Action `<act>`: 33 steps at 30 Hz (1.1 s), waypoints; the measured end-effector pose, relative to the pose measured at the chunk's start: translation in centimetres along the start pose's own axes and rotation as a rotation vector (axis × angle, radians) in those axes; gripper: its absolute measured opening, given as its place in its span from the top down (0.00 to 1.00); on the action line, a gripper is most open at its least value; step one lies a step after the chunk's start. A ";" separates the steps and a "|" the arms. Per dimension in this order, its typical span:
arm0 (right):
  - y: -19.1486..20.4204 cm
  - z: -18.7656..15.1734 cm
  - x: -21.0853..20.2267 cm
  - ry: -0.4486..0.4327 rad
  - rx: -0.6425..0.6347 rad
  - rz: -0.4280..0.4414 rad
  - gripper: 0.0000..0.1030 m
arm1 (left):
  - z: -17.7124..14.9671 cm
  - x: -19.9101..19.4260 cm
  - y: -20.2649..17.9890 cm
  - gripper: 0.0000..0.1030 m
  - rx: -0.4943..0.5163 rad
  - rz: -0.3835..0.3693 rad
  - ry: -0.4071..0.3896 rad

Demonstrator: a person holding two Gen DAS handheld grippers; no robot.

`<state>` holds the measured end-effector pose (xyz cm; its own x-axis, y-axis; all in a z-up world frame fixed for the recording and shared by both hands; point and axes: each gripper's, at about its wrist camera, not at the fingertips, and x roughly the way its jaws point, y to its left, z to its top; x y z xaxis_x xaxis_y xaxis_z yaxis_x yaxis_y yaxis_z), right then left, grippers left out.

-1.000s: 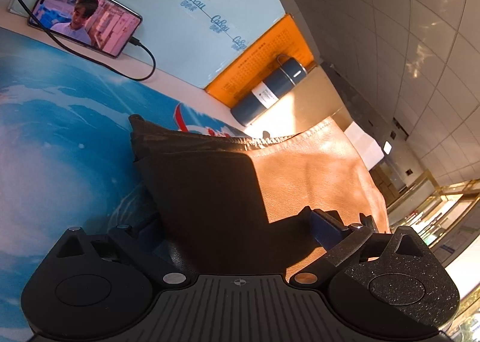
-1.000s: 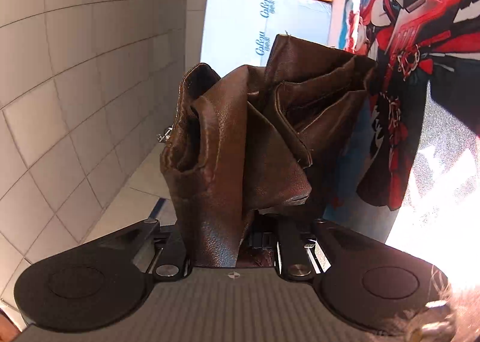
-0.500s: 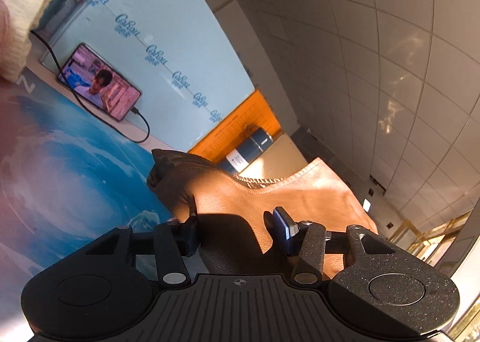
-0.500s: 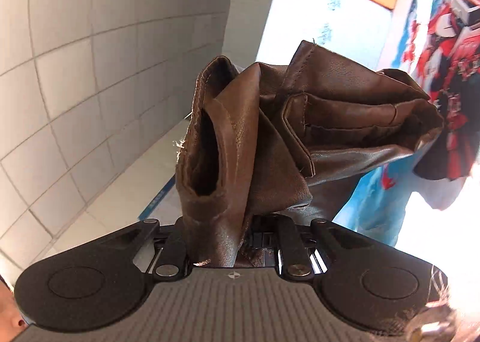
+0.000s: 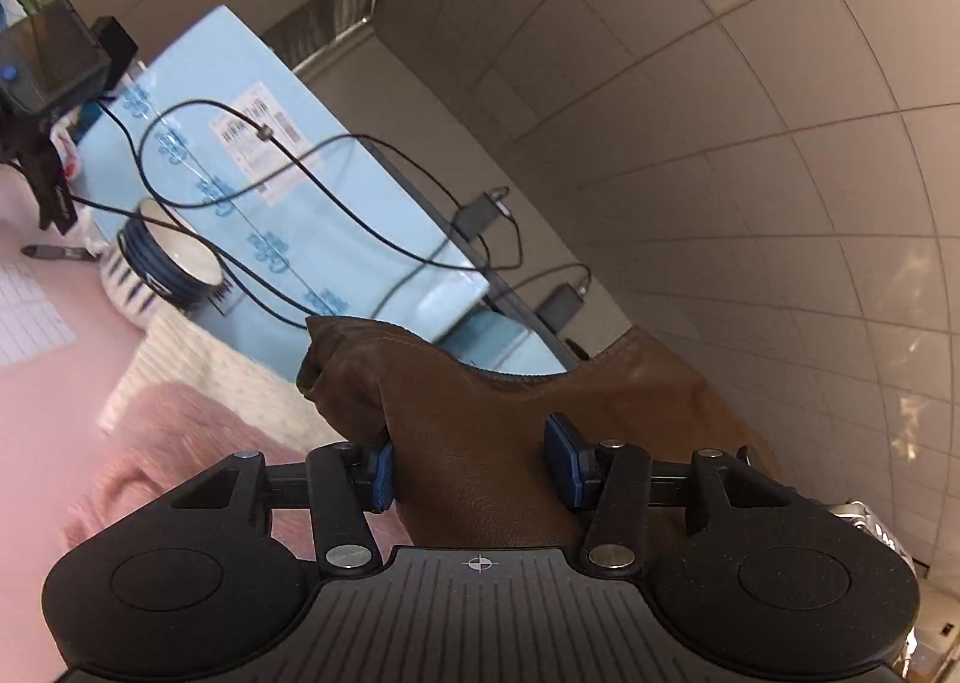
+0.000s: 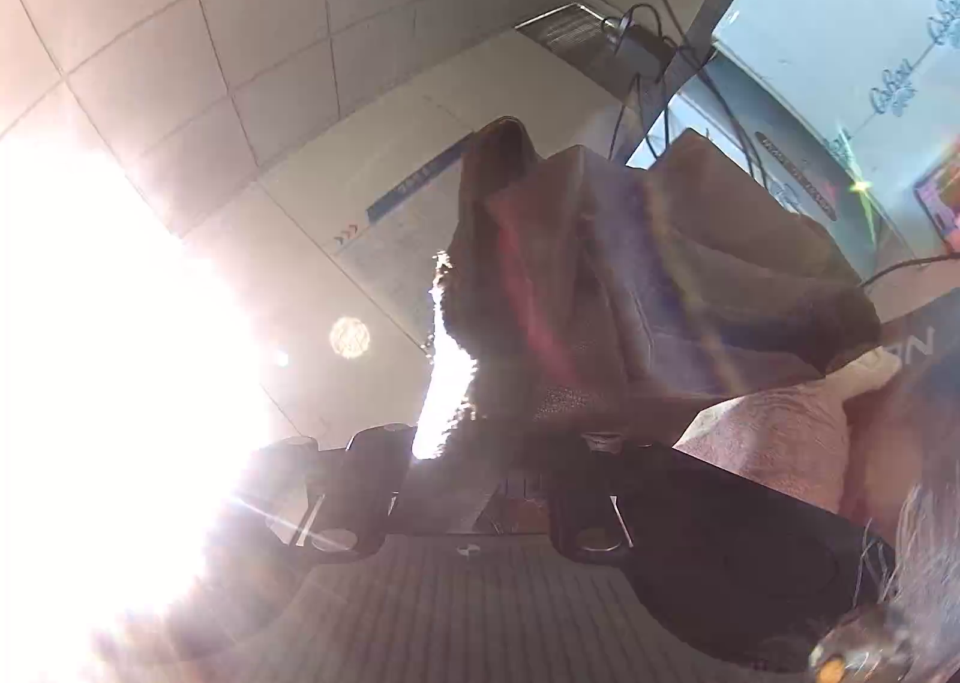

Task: Fold clothes

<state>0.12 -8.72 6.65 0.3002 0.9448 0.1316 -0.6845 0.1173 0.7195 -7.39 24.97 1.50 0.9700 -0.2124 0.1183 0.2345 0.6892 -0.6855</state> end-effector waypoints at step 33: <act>-4.5 -4.4 4.8 -0.013 -0.549 -0.627 0.00 | -1.9 1.2 -2.3 0.00 0.458 0.665 -0.168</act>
